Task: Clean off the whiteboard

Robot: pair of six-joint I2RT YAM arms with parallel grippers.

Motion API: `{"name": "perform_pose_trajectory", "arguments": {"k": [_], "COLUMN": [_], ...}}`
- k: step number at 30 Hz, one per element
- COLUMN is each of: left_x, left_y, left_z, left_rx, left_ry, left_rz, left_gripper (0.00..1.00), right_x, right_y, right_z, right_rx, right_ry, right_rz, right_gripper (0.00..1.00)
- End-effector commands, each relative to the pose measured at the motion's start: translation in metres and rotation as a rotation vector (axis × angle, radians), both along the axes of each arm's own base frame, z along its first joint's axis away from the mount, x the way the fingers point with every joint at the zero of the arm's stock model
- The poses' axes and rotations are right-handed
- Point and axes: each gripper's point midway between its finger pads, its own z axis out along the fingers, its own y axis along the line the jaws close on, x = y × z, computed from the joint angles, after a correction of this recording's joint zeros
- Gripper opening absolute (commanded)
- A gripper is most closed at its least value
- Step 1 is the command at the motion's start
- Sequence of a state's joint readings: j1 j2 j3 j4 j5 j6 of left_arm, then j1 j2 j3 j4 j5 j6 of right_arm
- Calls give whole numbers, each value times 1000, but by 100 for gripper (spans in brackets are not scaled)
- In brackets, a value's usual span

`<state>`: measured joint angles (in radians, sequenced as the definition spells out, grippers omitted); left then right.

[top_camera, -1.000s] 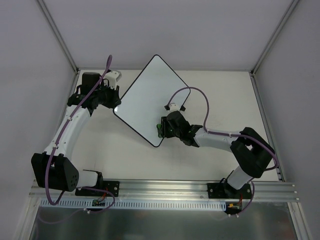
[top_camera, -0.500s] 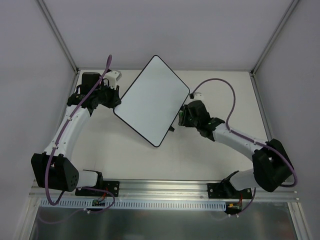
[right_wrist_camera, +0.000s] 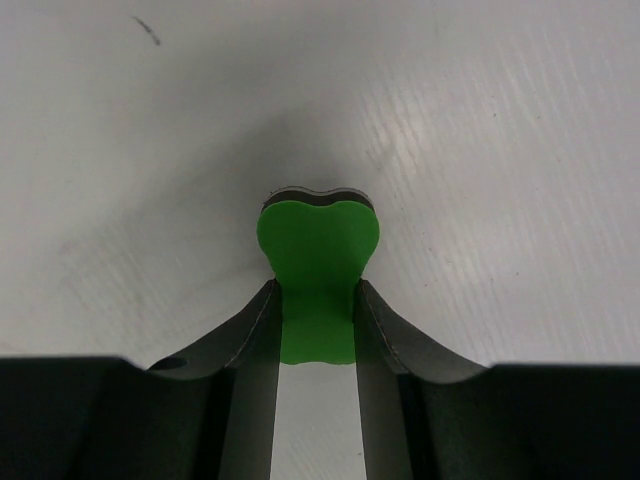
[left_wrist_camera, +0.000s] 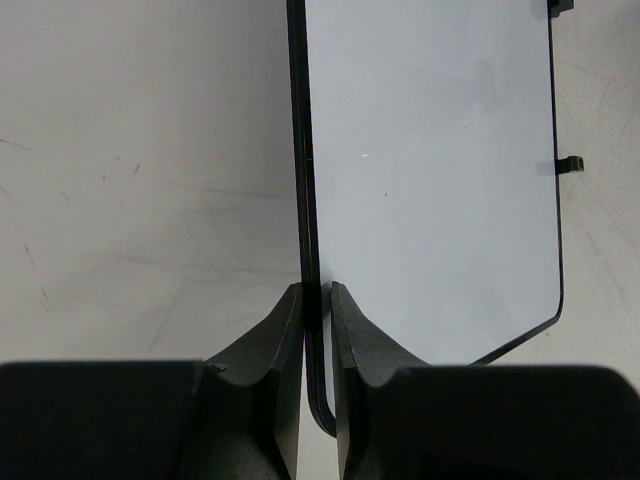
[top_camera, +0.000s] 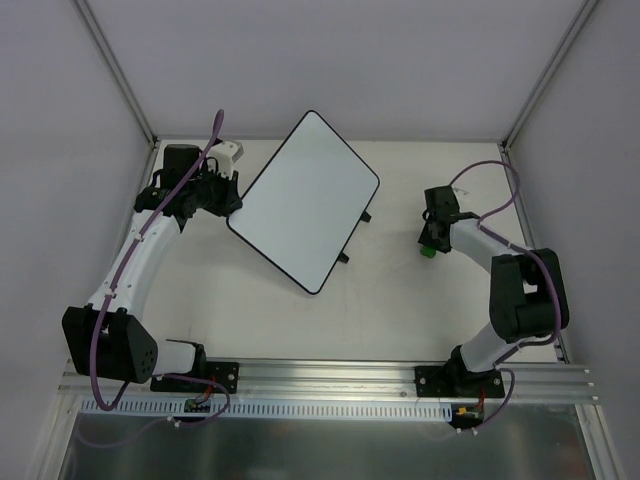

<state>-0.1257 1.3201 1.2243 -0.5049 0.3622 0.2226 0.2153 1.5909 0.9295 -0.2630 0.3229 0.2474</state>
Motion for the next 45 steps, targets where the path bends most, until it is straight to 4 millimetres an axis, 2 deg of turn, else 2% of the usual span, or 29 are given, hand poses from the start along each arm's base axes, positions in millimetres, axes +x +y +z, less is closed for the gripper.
{"name": "perform_pose_trajectory", "arguments": {"k": [1, 5, 7, 8, 17, 23, 26, 29, 31, 35, 36, 38, 41, 44, 45], "left_x": [5, 5, 5, 5, 4, 5, 5, 5, 5, 6, 6, 7, 8, 13, 14], "left_y": [-9, -9, -8, -8, -8, -8, -8, -8, -7, -5, -5, -3, 0, 12, 16], "left_z": [21, 24, 25, 26, 29, 28, 28, 30, 31, 35, 37, 42, 55, 75, 89], "left_rx": [-11, -11, -9, -9, -9, -9, -10, -8, -5, -5, -6, -6, -13, -13, -17], "left_ry": [-71, -80, -82, -87, -93, -89, -90, -95, -100, -109, -111, -123, -147, -188, -220], "left_rz": [-42, -41, -38, -39, -41, -35, -36, -33, -28, -17, -11, 0, 39, 137, 170], "left_gripper": [0, 5, 8, 9, 28, 37, 37, 45, 56, 67, 70, 81, 98, 99, 99], "right_x": [6, 5, 4, 3, -1, -7, -9, -9, -9, -6, -6, -4, -2, 1, -1], "right_y": [-4, -4, -5, -5, -5, -3, -4, -4, -5, -5, -5, -7, -11, -18, -24], "right_z": [0, -8, -11, -12, -13, -15, -13, -8, -5, 14, 23, 37, 71, 123, 146], "right_rx": [7, 7, 3, 6, 16, 28, 26, 34, 37, 43, 45, 40, 27, -9, -26], "right_ry": [29, 57, 68, 72, 76, 84, 81, 64, 55, 7, -12, -42, -109, -229, -284], "right_rz": [-48, -57, -62, -65, -66, -59, -59, -59, -60, -55, -49, -42, -14, 28, 28], "right_gripper": [13, 29, 32, 37, 64, 77, 83, 89, 92, 99, 99, 99, 99, 99, 99]}}
